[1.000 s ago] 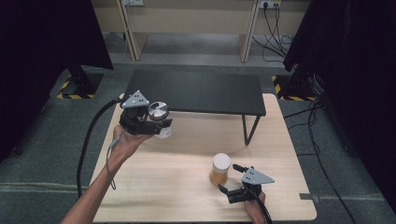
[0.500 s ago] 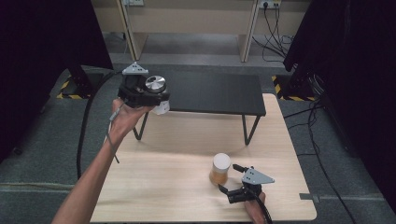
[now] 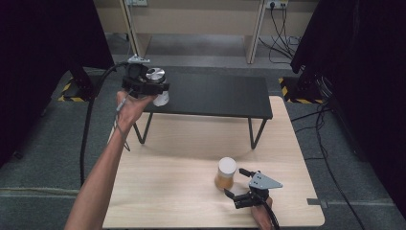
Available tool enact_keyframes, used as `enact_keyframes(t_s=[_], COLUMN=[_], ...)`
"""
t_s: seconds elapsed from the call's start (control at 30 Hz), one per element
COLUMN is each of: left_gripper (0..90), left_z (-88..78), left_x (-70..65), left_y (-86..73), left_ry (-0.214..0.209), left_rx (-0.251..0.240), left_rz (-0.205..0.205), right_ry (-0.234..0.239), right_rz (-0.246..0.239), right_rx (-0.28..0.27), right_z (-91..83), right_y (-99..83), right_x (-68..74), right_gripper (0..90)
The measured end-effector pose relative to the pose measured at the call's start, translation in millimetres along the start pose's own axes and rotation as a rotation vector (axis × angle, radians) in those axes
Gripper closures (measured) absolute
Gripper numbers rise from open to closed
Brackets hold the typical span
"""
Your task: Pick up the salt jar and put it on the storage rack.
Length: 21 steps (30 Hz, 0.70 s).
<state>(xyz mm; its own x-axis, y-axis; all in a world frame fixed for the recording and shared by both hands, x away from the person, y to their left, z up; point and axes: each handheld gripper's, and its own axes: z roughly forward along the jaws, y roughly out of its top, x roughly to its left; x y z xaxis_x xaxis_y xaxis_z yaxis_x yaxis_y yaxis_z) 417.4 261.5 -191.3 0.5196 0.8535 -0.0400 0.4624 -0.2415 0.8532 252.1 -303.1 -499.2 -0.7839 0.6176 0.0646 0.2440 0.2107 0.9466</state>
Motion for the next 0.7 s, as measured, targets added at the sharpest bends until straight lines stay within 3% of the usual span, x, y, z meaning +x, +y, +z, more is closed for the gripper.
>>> enact_keyframes(t_s=[0.23, 0.43, 0.7], left_gripper=[31.5, 31.5, 31.5], left_z=[7.7, 19.5, 29.8], left_x=[4.3, -2.5, -2.9], left_y=[5.5, 6.4, 3.2], left_ry=[0.039, 0.074, 0.091], left_rx=[-0.01, 0.003, 0.009], left_rz=[-0.018, -0.011, -0.028], right_ry=[0.007, 0.01, 0.013], right_rz=[0.012, 0.015, 0.014], right_rx=[-0.009, -0.01, -0.01], right_z=[-0.6, -0.7, -0.8], right_y=[-1.4, -1.7, -1.7], right_x=[-1.9, -2.8, -3.1], right_gripper=[1.0, 1.0, 1.0])
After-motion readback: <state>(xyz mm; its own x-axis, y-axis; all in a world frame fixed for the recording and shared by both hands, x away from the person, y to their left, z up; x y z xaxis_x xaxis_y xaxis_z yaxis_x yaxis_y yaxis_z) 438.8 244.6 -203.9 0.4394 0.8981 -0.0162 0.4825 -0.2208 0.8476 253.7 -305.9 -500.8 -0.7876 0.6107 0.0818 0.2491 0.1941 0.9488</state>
